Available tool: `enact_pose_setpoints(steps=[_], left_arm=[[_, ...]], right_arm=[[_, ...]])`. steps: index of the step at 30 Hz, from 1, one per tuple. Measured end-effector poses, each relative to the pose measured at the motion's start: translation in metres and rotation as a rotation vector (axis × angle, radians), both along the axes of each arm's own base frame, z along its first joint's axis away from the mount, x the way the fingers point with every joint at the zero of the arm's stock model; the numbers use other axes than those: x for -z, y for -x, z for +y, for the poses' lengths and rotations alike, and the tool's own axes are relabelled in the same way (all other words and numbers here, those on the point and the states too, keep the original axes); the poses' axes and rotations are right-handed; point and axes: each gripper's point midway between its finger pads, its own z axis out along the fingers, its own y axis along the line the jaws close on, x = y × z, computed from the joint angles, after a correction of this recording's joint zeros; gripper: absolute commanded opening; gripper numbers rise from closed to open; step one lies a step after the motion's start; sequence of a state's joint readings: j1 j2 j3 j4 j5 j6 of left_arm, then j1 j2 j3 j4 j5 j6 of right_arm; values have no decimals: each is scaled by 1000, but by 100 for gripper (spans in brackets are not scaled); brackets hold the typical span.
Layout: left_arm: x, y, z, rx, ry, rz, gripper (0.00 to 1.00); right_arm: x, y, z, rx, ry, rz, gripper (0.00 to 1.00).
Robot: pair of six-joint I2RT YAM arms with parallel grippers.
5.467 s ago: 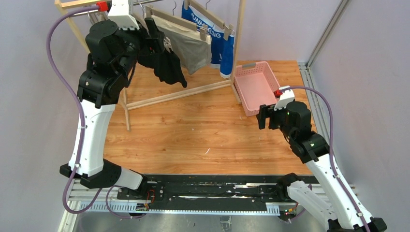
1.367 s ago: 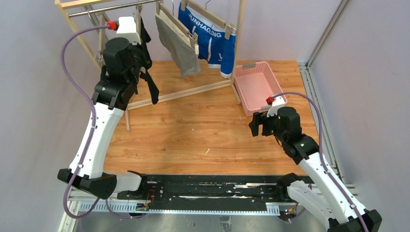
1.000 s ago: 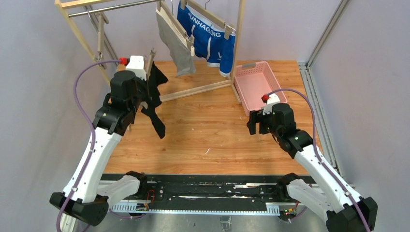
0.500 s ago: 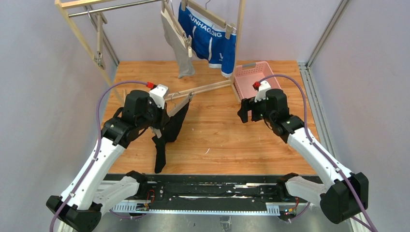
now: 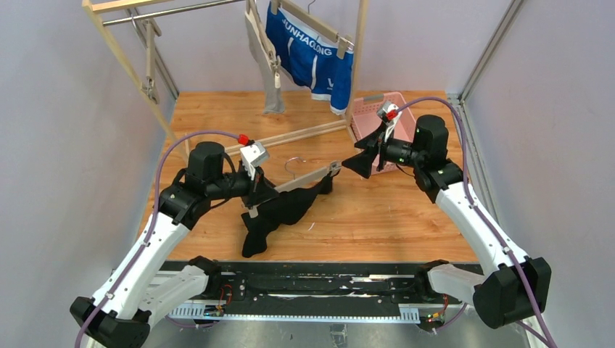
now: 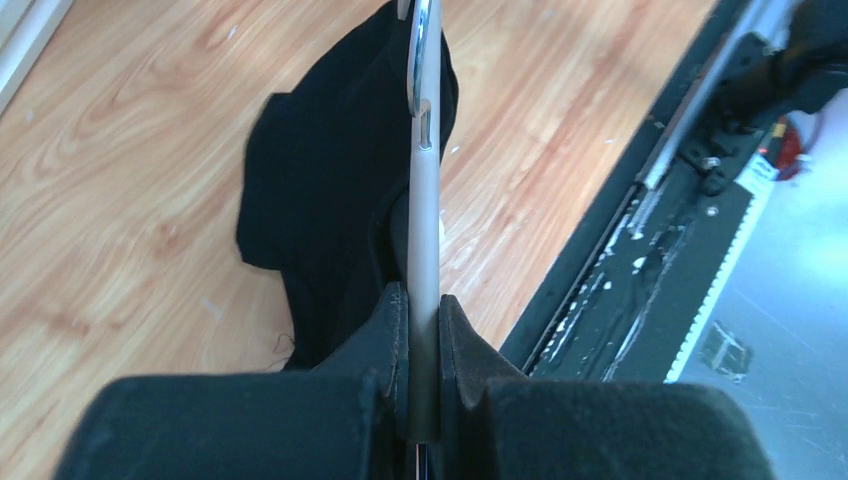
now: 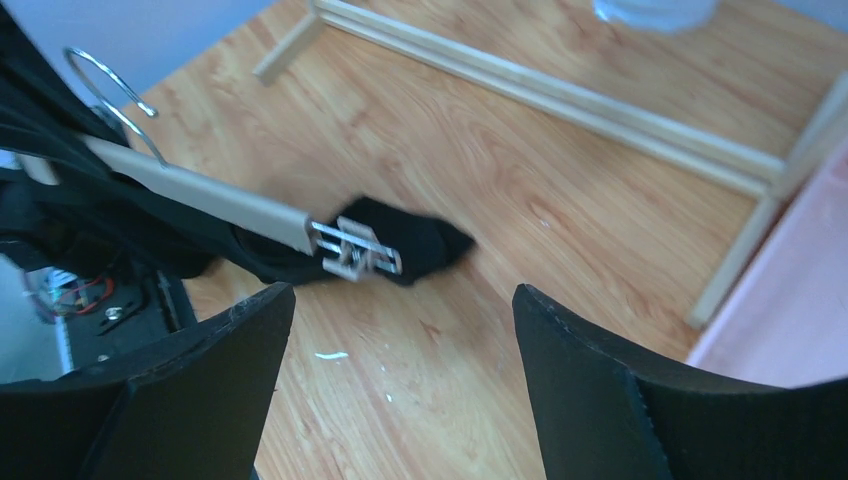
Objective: Remove the underwear clipped to the hanger
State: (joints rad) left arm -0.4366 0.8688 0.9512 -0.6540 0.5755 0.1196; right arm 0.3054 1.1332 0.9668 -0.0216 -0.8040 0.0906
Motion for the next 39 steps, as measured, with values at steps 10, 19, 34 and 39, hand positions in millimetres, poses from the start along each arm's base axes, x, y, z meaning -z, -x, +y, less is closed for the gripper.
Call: enact_pose_setpoints(steps=[10, 19, 34, 39], left_arm=[[-31, -7, -33, 124, 171, -35, 0], [-40, -5, -36, 133, 201, -50, 0], [-63, -1, -33, 134, 216, -110, 0], [-61, 0, -32, 131, 211, -100, 0]], right_arm=[[-34, 27, 19, -251, -97, -57, 79], [-33, 34, 20, -294, -101, -51, 75], [-21, 32, 19, -297, -78, -32, 70], [-20, 30, 18, -293, -76, -23, 72]])
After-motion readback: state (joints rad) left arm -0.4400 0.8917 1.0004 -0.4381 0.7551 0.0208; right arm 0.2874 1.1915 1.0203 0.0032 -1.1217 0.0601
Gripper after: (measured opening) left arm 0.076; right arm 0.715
